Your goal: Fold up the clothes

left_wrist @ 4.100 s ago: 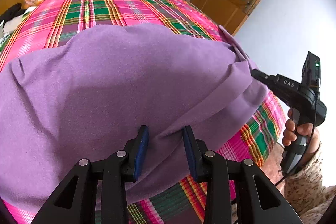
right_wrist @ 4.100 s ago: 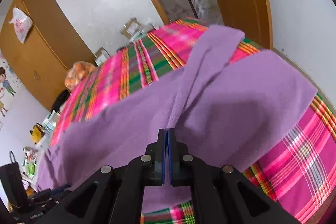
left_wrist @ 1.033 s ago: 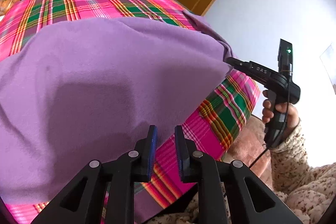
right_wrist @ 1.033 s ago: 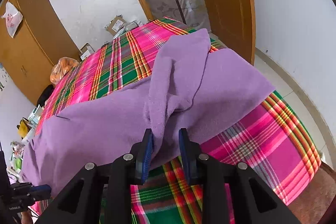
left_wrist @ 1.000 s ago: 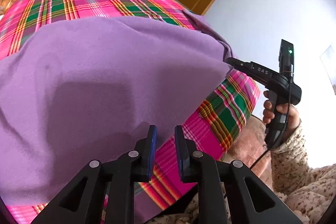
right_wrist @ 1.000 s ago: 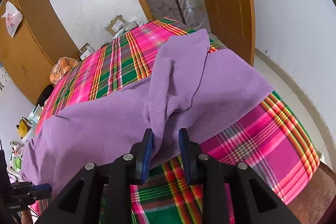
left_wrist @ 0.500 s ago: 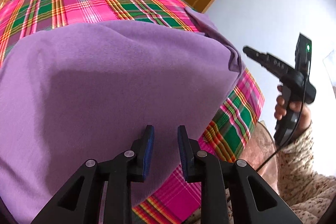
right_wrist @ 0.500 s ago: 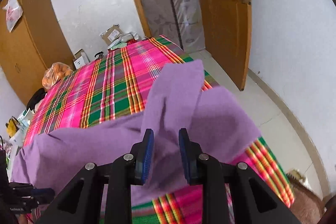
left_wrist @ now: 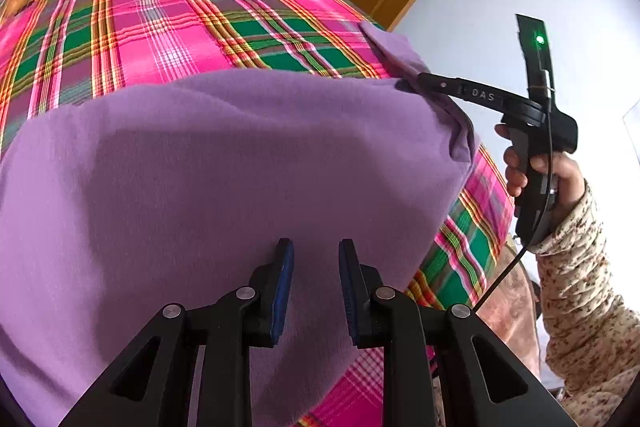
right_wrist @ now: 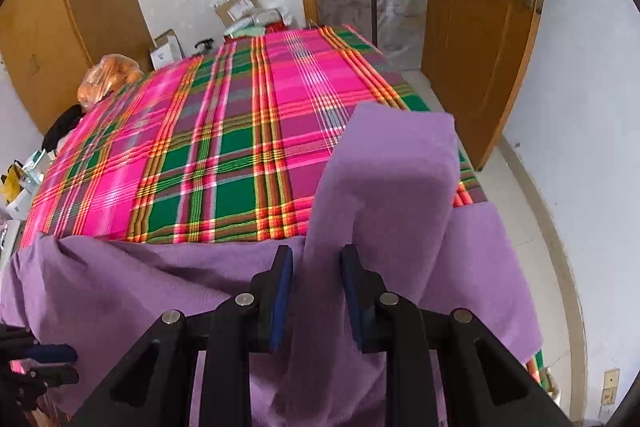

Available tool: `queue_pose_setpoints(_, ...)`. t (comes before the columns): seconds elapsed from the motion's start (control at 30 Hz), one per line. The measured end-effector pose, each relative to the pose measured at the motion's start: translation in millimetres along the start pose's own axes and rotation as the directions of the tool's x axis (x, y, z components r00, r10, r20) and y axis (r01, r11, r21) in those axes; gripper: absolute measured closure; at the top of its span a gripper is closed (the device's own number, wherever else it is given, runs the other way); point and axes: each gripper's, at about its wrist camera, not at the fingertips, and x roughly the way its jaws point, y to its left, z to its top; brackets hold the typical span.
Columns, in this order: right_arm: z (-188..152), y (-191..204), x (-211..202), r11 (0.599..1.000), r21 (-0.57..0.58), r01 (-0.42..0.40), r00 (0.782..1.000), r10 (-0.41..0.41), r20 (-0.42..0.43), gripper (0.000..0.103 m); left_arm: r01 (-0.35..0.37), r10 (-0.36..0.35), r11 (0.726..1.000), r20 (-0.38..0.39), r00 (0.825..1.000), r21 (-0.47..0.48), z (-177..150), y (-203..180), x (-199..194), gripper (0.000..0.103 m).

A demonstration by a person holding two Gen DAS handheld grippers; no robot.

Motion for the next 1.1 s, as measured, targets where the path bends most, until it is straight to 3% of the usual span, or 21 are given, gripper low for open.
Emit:
queue_pose_setpoints(0.1,5.6,2.7,9.0,0.996,-0.024,0.088,0.996,-0.088,-0.019,0.077,0.002,-0.002,1.000,-0.001,1.000,-0.007,4.4,0.4,2.2,0.079)
queue_pose_setpoints(0.23,10.3,-6.2,16.7,0.994,0.008,0.113,0.993,-0.113,-0.031,0.078,-0.007,0.007,1.000,0.001,1.000,-0.011,10.1,-2.0,5.6,0.079)
queue_pose_setpoints(0.3,11.3,-14.4,14.7,0.994,0.044,0.103,0.995,-0.102,-0.023,0.095,-0.003,0.003,1.000,0.002,1.000,-0.011,11.3,-3.8,6.6,0.079)
queue_pose_setpoints(0.33,11.1,-17.1,11.3,0.994,0.049,0.097,0.995,-0.097,-0.011,0.097,-0.002,0.002,1.000,0.002,1.000,-0.010,11.8,-4.2,7.1,0.079)
queue_pose_setpoints(0.47,8.6,-29.9,-5.8,0.994,0.075,0.083,0.995,-0.087,0.049,0.097,-0.005,0.005,1.000,-0.003,1.000,-0.019,14.1,-5.5,10.8,0.079)
queue_pose_setpoints(0.67,-8.8,-67.6,-35.3,0.976,0.217,0.030,0.990,-0.059,0.130,0.098,-0.005,0.005,1.000,-0.015,1.000,-0.017,13.8,-10.2,16.2,0.079)
queue_pose_setpoints(0.8,-30.3,-96.7,-47.3,0.945,0.326,-0.010,0.984,-0.050,0.173,0.098,-0.010,0.010,1.000,-0.025,1.000,-0.010,15.5,-14.4,20.9,0.079)
queue_pose_setpoints(1.1,-75.5,-132.8,-51.7,0.888,0.454,-0.071,0.975,-0.034,0.218,0.098,-0.012,0.012,1.000,-0.054,0.998,0.004,19.0,-24.6,33.0,0.079)
